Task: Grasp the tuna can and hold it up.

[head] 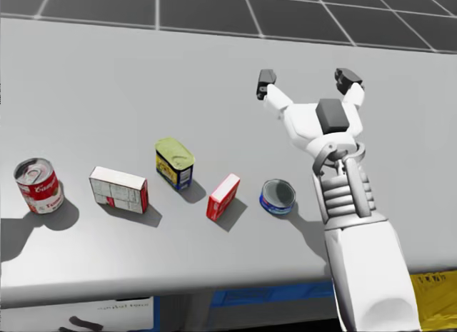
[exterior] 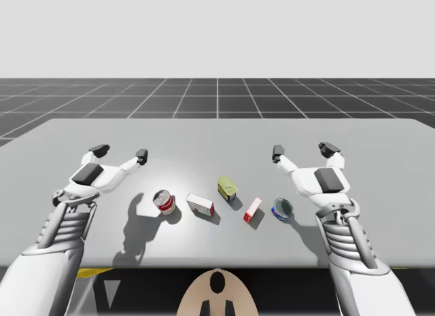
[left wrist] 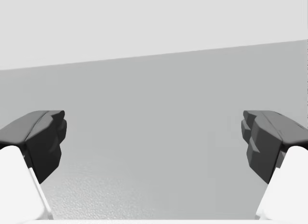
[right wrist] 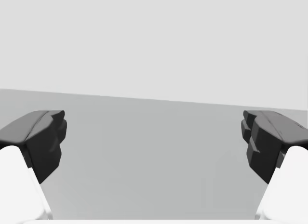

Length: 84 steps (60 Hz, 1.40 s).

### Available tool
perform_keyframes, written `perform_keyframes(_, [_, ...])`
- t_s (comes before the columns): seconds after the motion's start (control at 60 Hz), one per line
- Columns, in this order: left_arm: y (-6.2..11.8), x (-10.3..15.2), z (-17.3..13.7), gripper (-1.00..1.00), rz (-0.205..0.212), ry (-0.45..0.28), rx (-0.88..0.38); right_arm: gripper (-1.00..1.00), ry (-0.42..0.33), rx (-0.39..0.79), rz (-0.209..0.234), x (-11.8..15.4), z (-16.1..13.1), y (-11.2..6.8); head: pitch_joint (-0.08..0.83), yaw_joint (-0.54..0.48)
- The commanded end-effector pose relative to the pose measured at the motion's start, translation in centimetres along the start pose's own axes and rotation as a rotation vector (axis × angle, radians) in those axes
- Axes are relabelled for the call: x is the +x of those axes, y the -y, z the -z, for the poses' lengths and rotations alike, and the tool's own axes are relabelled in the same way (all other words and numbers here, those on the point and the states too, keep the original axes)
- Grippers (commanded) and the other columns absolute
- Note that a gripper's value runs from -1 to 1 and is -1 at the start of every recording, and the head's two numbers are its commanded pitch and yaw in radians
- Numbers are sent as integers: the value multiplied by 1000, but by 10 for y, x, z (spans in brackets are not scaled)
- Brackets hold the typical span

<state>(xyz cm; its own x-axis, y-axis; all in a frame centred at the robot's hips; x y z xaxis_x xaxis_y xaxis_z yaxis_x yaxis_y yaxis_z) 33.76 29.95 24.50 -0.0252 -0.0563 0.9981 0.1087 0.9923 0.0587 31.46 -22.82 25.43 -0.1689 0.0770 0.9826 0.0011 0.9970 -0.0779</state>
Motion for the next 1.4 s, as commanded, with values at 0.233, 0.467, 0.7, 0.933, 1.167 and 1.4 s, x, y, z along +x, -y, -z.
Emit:
perform_keyframes(0.233, [2,1,-1,-1000,-4,6,-6,-1000,-11,4,-9,-3,2,-3,749,-342])
perform_keyframes(0.467, [2,1,-2,-1000,-8,3,-1,-1000,-44,79,60,11,-13,-4,737,-339])
perform_keyframes(0.7, [3,-1,-1,-1000,-6,-11,3,-1000,-95,136,-4,12,-61,2,735,-353])
perform_keyframes(0.933, [4,-2,0,-1000,-2,-17,7,-1000,-192,226,24,-3,-96,11,731,-359])
perform_keyframes(1.167, [5,-4,1,-1000,2,-18,9,-1000,-293,243,63,-44,-114,17,728,-362])
perform_keyframes(1.4, [5,-5,3,-1000,7,-21,8,-1000,-361,251,75,-77,-113,12,729,-360])
